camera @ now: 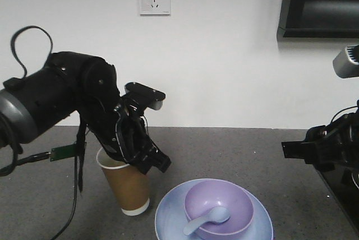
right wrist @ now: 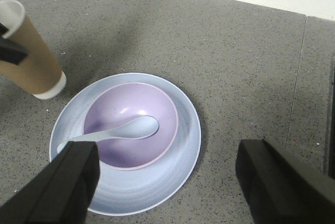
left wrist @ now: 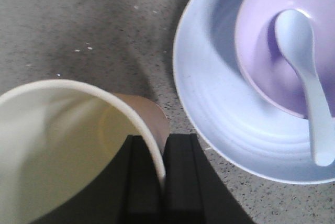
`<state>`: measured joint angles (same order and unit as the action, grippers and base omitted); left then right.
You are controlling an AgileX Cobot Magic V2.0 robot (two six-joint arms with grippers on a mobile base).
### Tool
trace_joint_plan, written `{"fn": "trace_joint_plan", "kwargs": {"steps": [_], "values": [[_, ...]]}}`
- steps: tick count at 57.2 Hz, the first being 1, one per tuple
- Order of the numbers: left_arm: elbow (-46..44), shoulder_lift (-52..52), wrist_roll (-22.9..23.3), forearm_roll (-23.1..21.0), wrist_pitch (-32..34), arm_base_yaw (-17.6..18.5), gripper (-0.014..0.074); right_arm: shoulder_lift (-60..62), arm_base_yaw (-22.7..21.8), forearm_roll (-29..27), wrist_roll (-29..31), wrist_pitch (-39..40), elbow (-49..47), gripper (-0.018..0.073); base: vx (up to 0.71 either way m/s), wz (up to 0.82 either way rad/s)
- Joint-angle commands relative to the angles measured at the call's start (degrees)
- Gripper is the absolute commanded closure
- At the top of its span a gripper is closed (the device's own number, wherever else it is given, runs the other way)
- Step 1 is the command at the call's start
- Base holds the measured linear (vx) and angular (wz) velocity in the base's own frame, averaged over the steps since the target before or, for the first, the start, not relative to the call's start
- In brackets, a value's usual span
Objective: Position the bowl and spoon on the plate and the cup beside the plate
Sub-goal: 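Carry the paper cup beside the plate with the left gripper and set it down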
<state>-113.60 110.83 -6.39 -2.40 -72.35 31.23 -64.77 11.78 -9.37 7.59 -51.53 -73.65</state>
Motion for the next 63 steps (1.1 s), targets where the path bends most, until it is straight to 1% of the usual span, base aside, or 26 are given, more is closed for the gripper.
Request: {"fn": "trace_joint_plan", "kwargs": {"steps": [1,17,24,32,44,50,56,63], "values": [[-1.61,-1.85,0.49,-0.05,1.42,1.15,0.0596,1.33,-0.19,-0.15,0.29,3.58,-1.62,-0.0033,0.00,0.00],[-1.61,-0.22,0.73,0.05,0.86,1.16,0.0592,1.33,-0.19,-0.15,0.29,3.20,-1.62,-0.0033,0.00,0.00],[-1.61,-0.03,0.48,0.33,0.93,1.16,0.0569,1.33,-0.19,-0.15,0.29,3.20,-1.62,-0.0033,0.00,0.00],[-1.61,0.26,0.48,0.33,1.06,1.16,0.0482,1.33,-0.19,-0.15,0.29,3.20,-1.62,-0.0033,0.00,0.00],[-1.61,0.31,0.48,0.28,1.06,1.16,0.0268,1.33,-0.19,-0.15,0.29,3.10,-1.62,-0.0033,0.00,0.00],[-1.61,0.31,0.55,0.28,0.95,1.16,0.0189,1.33,-0.19,-0.15,0.29,3.10,-1.62,-0.0033,0.00,0.00],[-1.61,0.31,0.60,0.33,0.71,1.16,0.0143,1.33,-0.19,-0.15,0.29,3.10,-1.62,-0.0033,0.00,0.00],[-1.61,0.11,0.60,0.46,0.64,1.16,0.0132,1.33,-0.19,-0.15,0.29,3.10,-1.62,-0.0033,0.00,0.00]]}}
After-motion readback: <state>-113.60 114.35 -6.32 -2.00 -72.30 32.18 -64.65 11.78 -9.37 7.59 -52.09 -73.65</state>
